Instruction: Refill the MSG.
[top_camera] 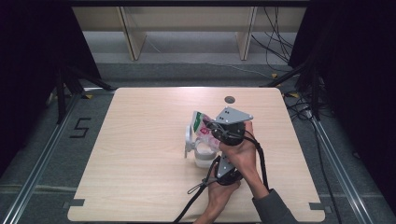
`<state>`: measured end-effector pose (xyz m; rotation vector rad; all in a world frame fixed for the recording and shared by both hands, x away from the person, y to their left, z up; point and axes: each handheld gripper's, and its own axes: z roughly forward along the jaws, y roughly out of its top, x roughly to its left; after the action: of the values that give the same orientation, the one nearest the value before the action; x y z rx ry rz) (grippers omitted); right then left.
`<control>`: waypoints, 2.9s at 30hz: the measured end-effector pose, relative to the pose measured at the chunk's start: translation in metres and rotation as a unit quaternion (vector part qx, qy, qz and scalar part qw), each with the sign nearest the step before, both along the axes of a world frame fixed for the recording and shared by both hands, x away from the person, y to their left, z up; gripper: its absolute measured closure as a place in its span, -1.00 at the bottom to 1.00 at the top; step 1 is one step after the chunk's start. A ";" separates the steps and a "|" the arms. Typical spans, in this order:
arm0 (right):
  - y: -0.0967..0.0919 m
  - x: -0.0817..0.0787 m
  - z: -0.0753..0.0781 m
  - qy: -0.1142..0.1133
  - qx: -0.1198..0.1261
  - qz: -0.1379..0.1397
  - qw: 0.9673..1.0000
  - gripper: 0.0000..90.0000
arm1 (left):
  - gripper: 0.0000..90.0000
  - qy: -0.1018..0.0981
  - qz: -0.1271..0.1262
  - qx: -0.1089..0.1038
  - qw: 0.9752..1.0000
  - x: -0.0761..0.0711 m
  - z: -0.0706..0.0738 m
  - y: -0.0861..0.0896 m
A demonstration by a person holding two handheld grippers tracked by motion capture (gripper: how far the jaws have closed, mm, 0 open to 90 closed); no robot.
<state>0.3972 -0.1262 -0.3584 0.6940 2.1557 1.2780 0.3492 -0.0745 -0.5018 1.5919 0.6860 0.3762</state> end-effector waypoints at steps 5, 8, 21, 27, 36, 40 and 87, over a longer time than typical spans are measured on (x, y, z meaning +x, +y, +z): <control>-0.001 -0.001 0.000 0.007 0.001 -0.003 1.000 1.00 | 0.72 0.001 0.002 0.006 1.000 -0.001 0.000 0.000; -0.001 0.001 0.000 0.015 0.004 0.000 1.000 1.00 | 0.72 -0.001 -0.001 0.001 1.000 0.001 -0.001 0.000; -0.002 0.001 0.001 0.008 0.007 -0.002 1.000 1.00 | 0.72 -0.002 0.002 0.010 1.000 -0.001 0.000 0.000; -0.003 0.001 0.002 0.016 0.008 -0.005 1.000 1.00 | 0.72 -0.005 -0.003 0.003 1.000 0.000 0.001 0.000; -0.003 0.004 0.001 0.006 0.004 0.001 1.000 1.00 | 0.72 -0.002 0.003 0.008 1.000 -0.001 0.001 0.000; -0.002 0.002 0.002 0.018 0.007 0.001 1.000 1.00 | 0.72 -0.005 -0.001 0.003 1.000 -0.001 0.001 0.000; -0.003 0.001 0.004 0.016 0.011 0.006 1.000 1.00 | 0.73 -0.009 0.000 0.003 1.000 -0.001 0.001 0.001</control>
<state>0.3987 -0.1293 -0.3546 0.7160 2.1779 1.3061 0.3477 -0.0738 -0.5003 1.5916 0.6730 0.3920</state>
